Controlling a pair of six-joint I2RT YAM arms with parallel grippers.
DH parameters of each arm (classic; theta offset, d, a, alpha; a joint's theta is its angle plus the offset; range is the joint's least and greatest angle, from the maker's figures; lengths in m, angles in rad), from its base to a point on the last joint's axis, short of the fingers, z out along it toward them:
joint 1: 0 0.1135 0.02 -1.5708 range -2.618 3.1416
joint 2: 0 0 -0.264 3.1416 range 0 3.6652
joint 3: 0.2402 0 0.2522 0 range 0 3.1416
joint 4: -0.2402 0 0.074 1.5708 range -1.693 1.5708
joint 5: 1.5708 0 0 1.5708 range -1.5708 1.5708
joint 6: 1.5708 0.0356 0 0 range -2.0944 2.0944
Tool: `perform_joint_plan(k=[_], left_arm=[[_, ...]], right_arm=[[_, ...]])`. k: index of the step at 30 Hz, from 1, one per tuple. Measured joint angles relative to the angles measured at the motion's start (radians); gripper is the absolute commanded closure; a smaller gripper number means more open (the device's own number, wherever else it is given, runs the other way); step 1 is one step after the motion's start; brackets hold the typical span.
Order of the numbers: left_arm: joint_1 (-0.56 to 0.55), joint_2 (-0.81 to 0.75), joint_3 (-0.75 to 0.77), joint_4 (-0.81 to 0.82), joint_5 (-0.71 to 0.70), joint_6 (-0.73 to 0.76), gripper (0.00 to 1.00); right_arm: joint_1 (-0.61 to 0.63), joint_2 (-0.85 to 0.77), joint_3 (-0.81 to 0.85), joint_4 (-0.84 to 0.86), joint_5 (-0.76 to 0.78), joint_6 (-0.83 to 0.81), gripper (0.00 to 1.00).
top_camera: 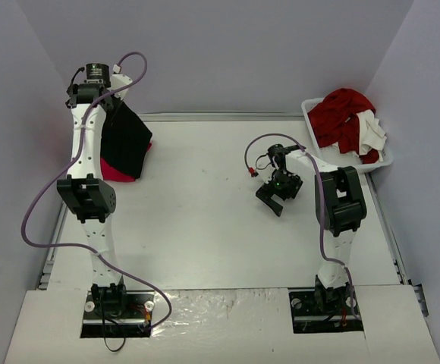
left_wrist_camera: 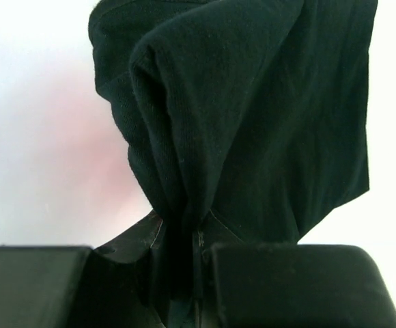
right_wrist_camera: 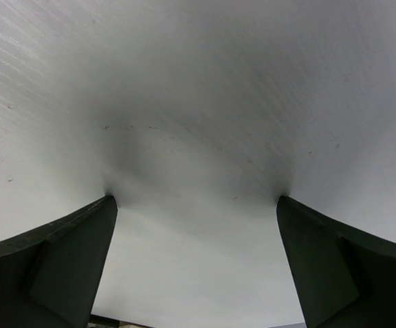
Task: Fold and stack the t-shirts
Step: Put the neatly folded tshirt into the corner of the board with the left arm
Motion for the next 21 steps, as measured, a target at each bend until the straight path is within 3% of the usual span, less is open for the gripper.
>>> perform_joint_plan(k=[21], left_arm=[[0.029, 0.095, -0.063, 0.139, -0.046, 0.084, 0.98]], right_arm=[[0.0, 0.027, 0.012, -0.019, 0.014, 0.0, 0.0]])
